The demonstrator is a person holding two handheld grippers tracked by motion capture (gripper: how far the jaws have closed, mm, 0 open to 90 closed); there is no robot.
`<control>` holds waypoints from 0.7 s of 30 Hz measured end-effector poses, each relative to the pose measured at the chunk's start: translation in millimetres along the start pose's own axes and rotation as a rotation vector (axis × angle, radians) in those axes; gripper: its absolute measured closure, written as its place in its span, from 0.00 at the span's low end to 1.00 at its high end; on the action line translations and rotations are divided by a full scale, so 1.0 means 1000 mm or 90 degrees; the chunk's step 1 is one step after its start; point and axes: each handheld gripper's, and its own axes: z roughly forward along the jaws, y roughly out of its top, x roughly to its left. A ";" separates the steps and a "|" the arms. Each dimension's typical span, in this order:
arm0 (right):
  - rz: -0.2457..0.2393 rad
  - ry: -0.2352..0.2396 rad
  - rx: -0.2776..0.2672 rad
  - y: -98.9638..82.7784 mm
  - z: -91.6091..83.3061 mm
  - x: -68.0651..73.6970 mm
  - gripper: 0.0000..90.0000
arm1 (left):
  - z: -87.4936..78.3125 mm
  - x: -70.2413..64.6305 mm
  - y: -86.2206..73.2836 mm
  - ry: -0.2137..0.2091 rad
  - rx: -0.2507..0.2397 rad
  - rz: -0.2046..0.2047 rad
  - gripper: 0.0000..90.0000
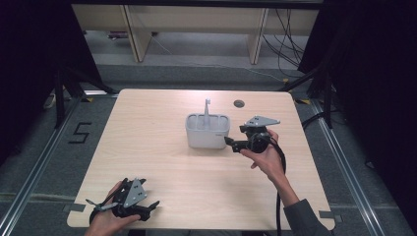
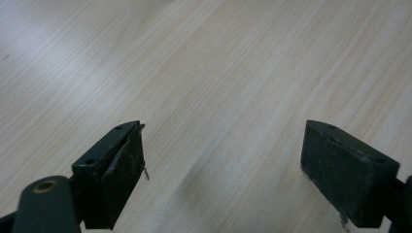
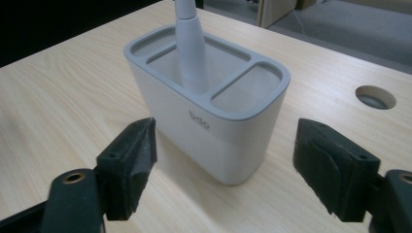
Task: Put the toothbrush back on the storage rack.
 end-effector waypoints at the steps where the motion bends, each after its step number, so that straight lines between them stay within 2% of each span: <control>1: -0.009 0.002 -0.008 -0.001 0.001 0.000 0.24 | 0.000 0.000 0.000 0.000 0.001 0.000 0.17; 2: -0.004 0.007 0.001 -0.003 -0.001 0.001 0.23 | 0.000 0.000 0.000 -0.005 0.001 -0.001 0.17; 3: -0.016 0.010 -0.004 -0.004 0.000 0.000 0.22 | 0.000 0.000 0.000 -0.003 0.002 0.000 0.17; 4: 0.006 0.002 0.002 -0.007 -0.001 0.003 0.22 | 0.000 0.000 0.000 0.001 0.000 -0.001 0.17; 5: -0.003 0.007 0.002 -0.008 -0.001 0.003 0.22 | 0.000 0.000 0.000 0.001 0.000 0.000 0.17; 7: 0.004 0.012 0.013 -0.013 -0.002 0.006 0.22 | 0.000 0.000 0.000 -0.005 0.000 -0.001 0.17; 8: -0.009 0.012 0.016 -0.015 -0.002 0.005 0.22 | 0.000 0.000 0.000 -0.004 0.000 -0.002 0.17; 9: -0.003 0.013 0.021 -0.019 -0.002 0.007 0.22 | 0.000 0.000 0.000 0.001 0.000 -0.001 0.17; 10: -0.012 0.017 0.021 -0.021 -0.002 0.007 0.22 | 0.000 0.000 0.000 0.001 0.000 0.000 0.17; 11: -0.002 0.015 0.022 -0.024 -0.001 0.010 0.22 | 0.000 0.000 0.000 0.000 0.000 0.000 0.17; 14: -0.005 0.019 0.036 -0.029 -0.002 0.011 0.22 | 0.000 0.000 0.000 0.000 0.000 0.000 0.17; 15: 0.004 0.020 0.043 -0.031 -0.003 0.013 0.22 | 0.000 0.000 0.000 0.001 0.000 0.000 0.17; 16: -0.011 0.022 0.043 -0.032 -0.003 0.012 0.22 | 0.000 0.000 0.000 0.001 0.000 0.000 0.17; 19: 0.001 0.024 0.042 -0.035 -0.004 0.014 0.22 | 0.000 0.000 0.000 0.000 0.000 0.000 0.17; 21: -0.005 0.028 0.036 -0.037 -0.004 0.014 0.22 | 0.000 0.000 0.000 0.000 0.000 0.000 0.17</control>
